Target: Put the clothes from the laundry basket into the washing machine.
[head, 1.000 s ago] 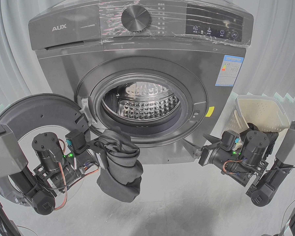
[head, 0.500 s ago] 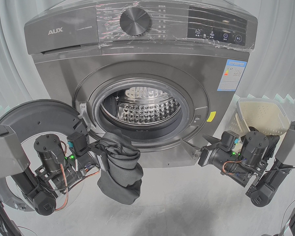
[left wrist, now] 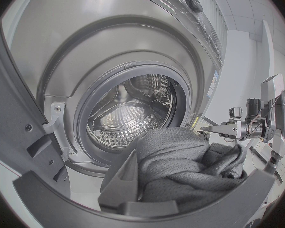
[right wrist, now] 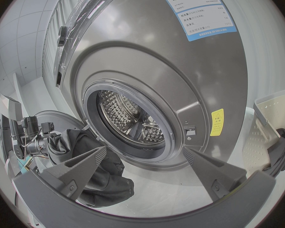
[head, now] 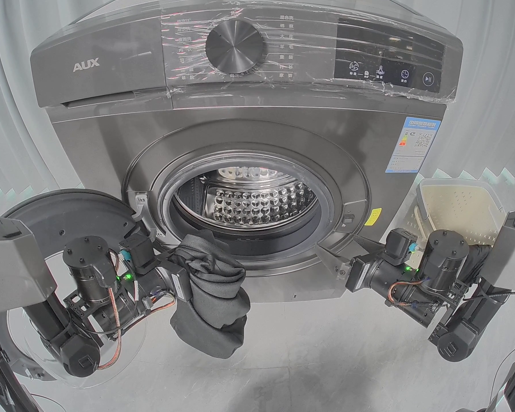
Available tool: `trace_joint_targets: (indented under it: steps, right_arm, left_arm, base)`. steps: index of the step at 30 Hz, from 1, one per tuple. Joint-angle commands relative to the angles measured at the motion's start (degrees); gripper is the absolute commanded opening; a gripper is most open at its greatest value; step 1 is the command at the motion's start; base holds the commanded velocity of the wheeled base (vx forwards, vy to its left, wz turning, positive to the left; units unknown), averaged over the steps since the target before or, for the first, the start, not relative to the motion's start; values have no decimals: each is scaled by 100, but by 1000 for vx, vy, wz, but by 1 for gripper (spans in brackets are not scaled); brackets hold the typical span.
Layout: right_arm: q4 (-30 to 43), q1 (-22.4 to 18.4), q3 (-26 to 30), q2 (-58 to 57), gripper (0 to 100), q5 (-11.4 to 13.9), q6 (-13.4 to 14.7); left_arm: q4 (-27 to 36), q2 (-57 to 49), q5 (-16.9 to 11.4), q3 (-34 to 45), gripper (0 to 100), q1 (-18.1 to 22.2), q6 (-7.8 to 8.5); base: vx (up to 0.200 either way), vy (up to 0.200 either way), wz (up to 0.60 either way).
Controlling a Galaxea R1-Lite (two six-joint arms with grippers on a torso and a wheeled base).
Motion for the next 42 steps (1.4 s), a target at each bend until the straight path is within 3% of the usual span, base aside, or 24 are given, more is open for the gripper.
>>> trace_joint_targets:
  steps: [1,20,21,24,25,28,33,37,38,42]
  right_arm:
    - [-8,12,18,15,100,0,-4]
    - [-8,302,193,-29,100,9,5]
    - [-8,390,246,-82,100,18,-4]
    - [0,434,264,-143,100,18,-4]
    - [0,460,281,-179,100,18,5]
    - [0,460,281,-187,100,18,-4]
    - [-8,477,396,-222,100,18,-4]
    - [0,539,404,-319,100,18,-4]
    - [0,548,396,-319,100,18,-4]
    - [0,601,413,-310,100,18,-4]
  left_arm:
    - [-5,20,1,2,0,0,-2]
    - [-5,11,9,-129,0,-44,139]
    - [-5,20,124,-138,0,-53,314]
    - [-5,81,220,-235,0,-61,429]
    - [-5,398,282,-472,0,-70,534]
    - [-5,609,264,-674,0,-61,552]
    - [3,1118,53,-1465,0,-53,288]
    - [3,1364,45,-1949,0,-53,191]
    - [3,1514,62,-2221,0,-114,-11]
    - [39,1707,194,-2617,0,-325,-213]
  base:
    - [0,0,0]
    - [63,0,0]
    - [0,0,0]
    - [0,0,0]
    - [0,0,0]
    - [0,0,0]
    - [0,0,0]
    - [0,0,0]
    - [0,0,0]
    - [0,0,0]
